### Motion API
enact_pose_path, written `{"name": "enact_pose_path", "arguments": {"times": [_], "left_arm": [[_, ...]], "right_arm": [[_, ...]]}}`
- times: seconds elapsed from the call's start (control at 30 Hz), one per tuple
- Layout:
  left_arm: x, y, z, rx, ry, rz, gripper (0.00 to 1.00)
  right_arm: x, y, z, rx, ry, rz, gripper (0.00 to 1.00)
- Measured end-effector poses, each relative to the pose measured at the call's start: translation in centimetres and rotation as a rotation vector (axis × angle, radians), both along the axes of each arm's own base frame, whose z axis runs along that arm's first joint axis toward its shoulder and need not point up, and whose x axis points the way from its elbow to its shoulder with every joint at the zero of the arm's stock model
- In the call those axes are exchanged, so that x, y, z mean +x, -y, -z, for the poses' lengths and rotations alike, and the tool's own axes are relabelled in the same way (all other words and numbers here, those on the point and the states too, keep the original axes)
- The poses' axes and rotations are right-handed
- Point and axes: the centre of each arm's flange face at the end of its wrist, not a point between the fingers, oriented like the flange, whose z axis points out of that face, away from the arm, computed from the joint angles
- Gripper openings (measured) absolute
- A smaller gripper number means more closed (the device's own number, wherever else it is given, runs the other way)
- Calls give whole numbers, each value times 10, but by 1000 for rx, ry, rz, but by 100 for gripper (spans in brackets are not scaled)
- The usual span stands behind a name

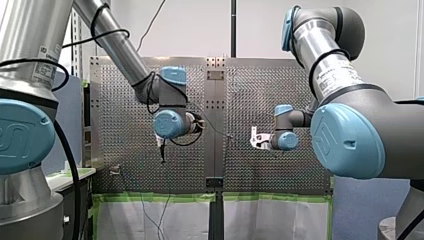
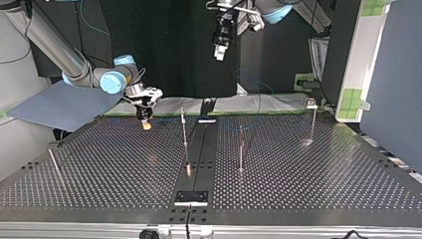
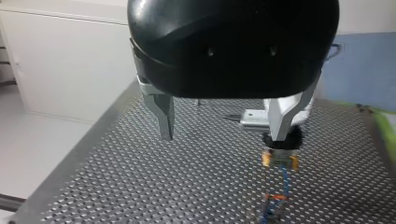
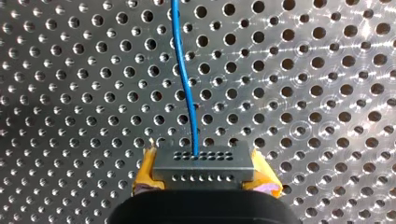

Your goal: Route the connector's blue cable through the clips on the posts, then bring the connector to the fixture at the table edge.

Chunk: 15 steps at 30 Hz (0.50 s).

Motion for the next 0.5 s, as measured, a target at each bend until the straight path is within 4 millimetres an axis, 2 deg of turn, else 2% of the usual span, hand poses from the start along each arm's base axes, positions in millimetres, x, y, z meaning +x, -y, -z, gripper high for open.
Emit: {"name": "enact_pose_path", "arguments": {"times": [0.27,0.5], "left_arm": [[-12,-16,16,20,-21,-5,100],[-14,-24,22,28,-30,-4,100]], "right_arm": [[-10,4,-3,28,-26,37,0],[-18,6,-22,23,-41,75,0]]}}
